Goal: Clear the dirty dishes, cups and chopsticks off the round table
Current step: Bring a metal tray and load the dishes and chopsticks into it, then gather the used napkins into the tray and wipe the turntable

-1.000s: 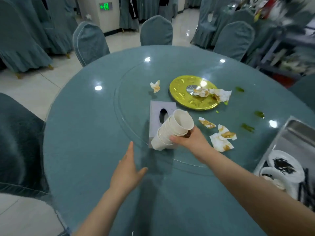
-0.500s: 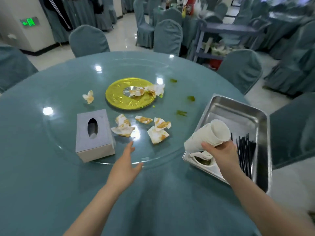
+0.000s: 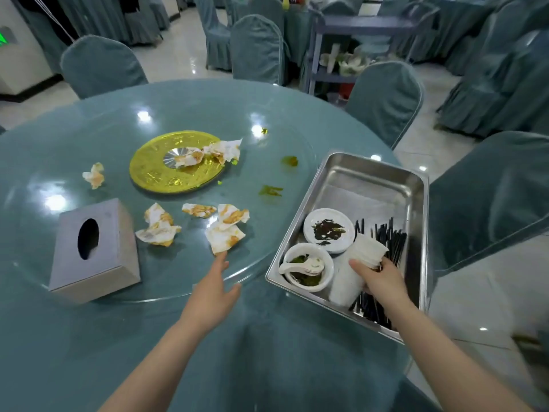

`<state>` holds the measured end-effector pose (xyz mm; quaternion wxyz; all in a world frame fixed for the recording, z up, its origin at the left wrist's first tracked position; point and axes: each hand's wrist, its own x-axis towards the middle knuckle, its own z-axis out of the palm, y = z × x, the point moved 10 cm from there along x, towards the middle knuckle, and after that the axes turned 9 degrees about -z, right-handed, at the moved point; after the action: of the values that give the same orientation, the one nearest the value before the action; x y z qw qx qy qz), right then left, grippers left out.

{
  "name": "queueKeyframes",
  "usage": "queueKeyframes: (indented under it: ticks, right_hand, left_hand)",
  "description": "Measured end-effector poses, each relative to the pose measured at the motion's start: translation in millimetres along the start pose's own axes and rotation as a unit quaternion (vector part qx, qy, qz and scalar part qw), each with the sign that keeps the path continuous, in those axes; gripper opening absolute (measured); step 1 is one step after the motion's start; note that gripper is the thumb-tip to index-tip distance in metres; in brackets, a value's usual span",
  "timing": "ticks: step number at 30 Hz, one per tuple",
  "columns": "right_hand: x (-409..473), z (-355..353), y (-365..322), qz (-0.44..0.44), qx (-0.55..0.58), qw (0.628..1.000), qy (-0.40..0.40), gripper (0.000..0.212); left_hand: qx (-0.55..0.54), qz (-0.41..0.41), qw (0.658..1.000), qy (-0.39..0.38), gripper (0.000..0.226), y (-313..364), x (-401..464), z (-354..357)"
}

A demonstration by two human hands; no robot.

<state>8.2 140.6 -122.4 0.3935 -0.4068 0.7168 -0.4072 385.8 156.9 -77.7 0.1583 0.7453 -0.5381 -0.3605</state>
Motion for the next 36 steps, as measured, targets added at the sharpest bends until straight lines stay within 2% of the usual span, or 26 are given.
queueKeyframes:
  ticks: [4, 7, 9, 12, 16, 18, 25, 29, 33, 36]
  right_hand:
    - [14, 11, 16, 0.051, 0.02, 0.998, -0.02, 0.026]
    - [19, 17, 33, 0.116, 0.022, 0.992, -0.039, 0.031]
    - [20, 19, 40, 0.123, -0.019, 0.991, -0.052, 0.037]
    - [19, 16, 26, 0.07, -0.111, 0.991, -0.026, 0.037]
    - [11, 12, -13, -0.015, -0.177, 0.982, 0.069, 0.063]
    - [9, 25, -33, -0.062, -0.192, 0.977, 0.07, 0.059]
    - [13, 111, -92, -0.197, -0.239, 0.95, -0.032, 0.041]
    - [18, 175, -122, -0.256, -0.235, 0.933, -0.096, 0.035]
    - [20, 245, -142, -0.299, -0.248, 0.9, -0.198, 0.036]
    - [23, 290, -149, -0.315, -0.278, 0.87, -0.258, 0.043]
  left_hand:
    - [0.022, -0.012, 1.0, 0.004, 0.061, -6, 1, 4]
    - [0.02, -0.028, 0.999, 0.018, 0.054, -15, 4, -6]
    - [0.019, -0.036, 0.999, 0.026, 0.053, -21, 7, -13]
    - [0.01, -0.044, 0.999, 0.031, 0.053, -30, 11, -23]
    - [-0.007, -0.053, 0.997, 0.047, 0.052, -36, 21, -41]
    - [-0.023, -0.056, 0.996, 0.072, 0.05, -39, 28, -54]
    - [-0.019, -0.061, 0.982, 0.175, 0.05, -53, 54, -122]
    - [0.024, -0.063, 0.972, 0.224, 0.054, -76, 77, -160]
    - [0.091, -0.095, 0.968, 0.215, 0.065, -104, 106, -180]
    - [0.174, -0.119, 0.961, 0.18, 0.074, -125, 119, -177]
